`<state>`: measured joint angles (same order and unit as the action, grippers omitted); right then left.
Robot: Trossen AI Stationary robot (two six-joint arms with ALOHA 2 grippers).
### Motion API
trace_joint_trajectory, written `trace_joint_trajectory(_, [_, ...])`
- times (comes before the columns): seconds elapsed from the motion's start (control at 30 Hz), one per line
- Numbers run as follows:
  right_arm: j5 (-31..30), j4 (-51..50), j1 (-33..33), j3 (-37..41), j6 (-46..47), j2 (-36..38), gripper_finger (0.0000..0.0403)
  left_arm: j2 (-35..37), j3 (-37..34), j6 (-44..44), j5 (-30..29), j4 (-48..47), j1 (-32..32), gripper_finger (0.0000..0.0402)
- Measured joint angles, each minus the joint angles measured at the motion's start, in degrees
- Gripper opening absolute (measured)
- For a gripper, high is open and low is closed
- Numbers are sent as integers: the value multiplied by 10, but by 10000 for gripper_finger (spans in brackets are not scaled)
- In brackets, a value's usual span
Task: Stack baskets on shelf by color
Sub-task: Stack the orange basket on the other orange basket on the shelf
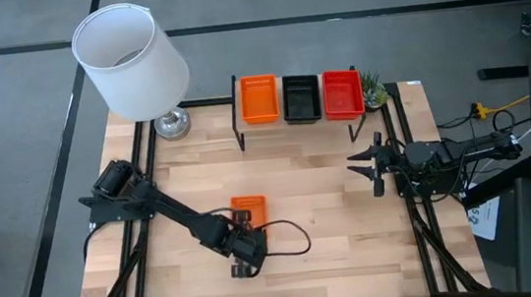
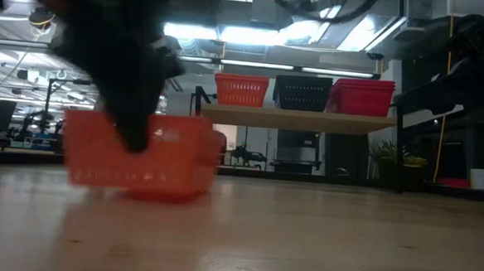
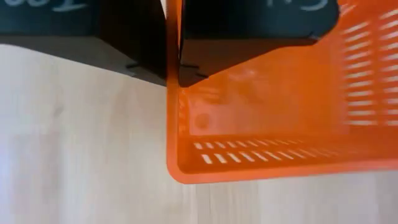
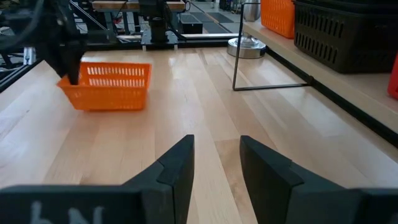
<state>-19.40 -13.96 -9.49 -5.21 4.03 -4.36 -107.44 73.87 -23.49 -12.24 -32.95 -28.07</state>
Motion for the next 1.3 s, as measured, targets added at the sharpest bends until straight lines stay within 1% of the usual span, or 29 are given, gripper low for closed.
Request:
trace_joint_trajectory(0.1, [0,0,0,0,0,0,131,8,54,29,6,-4,14,2])
trace_joint_trajectory(0.17, [0,0,0,0,0,0,131,18,105,55,11,-48,21,1])
trace_joint_trajectory(0.23, [0,0,0,0,0,0,131,25,168,84,2,-90,30,1])
trace_joint_trajectory(0.3, [0,0,0,0,0,0,131,32,224,116,-37,-145,38,1])
trace_joint_trajectory(0.37, [0,0,0,0,0,0,131,37,277,155,-89,-201,50,1])
trace_joint_trajectory(0.47, [0,0,0,0,0,0,131,40,348,236,-141,-248,74,1])
trace_joint_trajectory(0.53, [0,0,0,0,0,1,131,44,379,290,-161,-275,98,0])
trace_joint_trajectory(0.63, [0,0,0,-1,0,-1,131,48,406,352,-162,-312,152,0])
trace_joint_trajectory(0.67, [0,-1,0,-1,0,-1,131,51,407,367,-158,-317,175,0])
trace_joint_trajectory(0.7, [0,0,0,-1,0,-1,131,52,408,385,-141,-314,203,0])
trace_joint_trajectory(0.8, [0,0,0,-1,0,-1,131,53,408,423,-76,-324,290,0])
trace_joint_trajectory(0.87, [0,0,0,-1,0,-1,131,54,408,454,-35,-314,345,0])
trace_joint_trajectory(0.97, [0,0,0,-1,0,-1,131,54,408,480,-22,-300,408,0])
trace_joint_trajectory(1.03, [0,0,0,-1,0,-1,131,54,408,494,-13,-286,436,0])
trace_joint_trajectory(1.07, [0,0,0,-1,0,-1,131,54,408,495,2,-287,450,0])
trace_joint_trajectory(1.13, [0,0,0,-1,0,-1,131,54,408,491,58,-290,479,0])
trace_joint_trajectory(1.17, [0,0,0,-1,0,-1,131,52,407,487,77,-287,489,0])
trace_joint_trajectory(1.3, [0,0,0,-1,0,-1,131,27,405,483,79,-269,501,0])
